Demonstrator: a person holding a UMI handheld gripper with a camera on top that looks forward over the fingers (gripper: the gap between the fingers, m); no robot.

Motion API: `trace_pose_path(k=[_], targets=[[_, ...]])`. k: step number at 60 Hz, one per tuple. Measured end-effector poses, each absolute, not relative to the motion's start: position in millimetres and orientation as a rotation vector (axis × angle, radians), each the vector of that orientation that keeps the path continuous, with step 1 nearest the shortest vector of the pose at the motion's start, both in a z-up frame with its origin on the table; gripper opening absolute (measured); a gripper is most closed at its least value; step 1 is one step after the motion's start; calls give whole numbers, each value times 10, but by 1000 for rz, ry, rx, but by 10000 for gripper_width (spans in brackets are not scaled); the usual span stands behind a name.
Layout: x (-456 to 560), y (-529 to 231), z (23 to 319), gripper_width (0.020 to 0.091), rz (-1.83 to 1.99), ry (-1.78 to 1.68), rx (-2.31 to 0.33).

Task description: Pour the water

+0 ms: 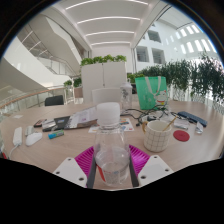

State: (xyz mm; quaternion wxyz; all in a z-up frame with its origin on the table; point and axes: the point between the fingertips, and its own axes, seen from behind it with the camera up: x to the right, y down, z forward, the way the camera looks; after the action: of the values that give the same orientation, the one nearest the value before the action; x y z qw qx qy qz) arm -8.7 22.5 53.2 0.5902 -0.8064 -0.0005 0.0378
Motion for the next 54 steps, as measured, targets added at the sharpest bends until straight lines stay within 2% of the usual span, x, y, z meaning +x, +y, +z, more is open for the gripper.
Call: trace_pose_path(k=[4, 10, 11, 13, 14, 25, 33, 45, 46, 47, 48, 54], targets=[[-78, 219, 590, 484, 78, -45, -1838], [-151, 308, 520, 432, 108, -58, -1857], [-158, 317, 510, 402, 116, -57, -1861], [-148, 312, 525, 397, 130, -55, -1870], [-158, 320, 521, 361, 131, -61, -1875], [-278, 409, 568, 361, 222, -35, -1948], [-228, 681, 1139, 362, 608, 337, -1912], [-129, 1090, 1090, 360, 1276, 1014, -1828], [-127, 1108, 1116, 359, 1345, 1063, -1800], [-123, 1120, 1154, 329, 1409, 1108, -1767], [-122, 1131, 1202, 360, 1468, 1150, -1730], [6, 1168, 1546, 359, 1793, 1321, -1465]])
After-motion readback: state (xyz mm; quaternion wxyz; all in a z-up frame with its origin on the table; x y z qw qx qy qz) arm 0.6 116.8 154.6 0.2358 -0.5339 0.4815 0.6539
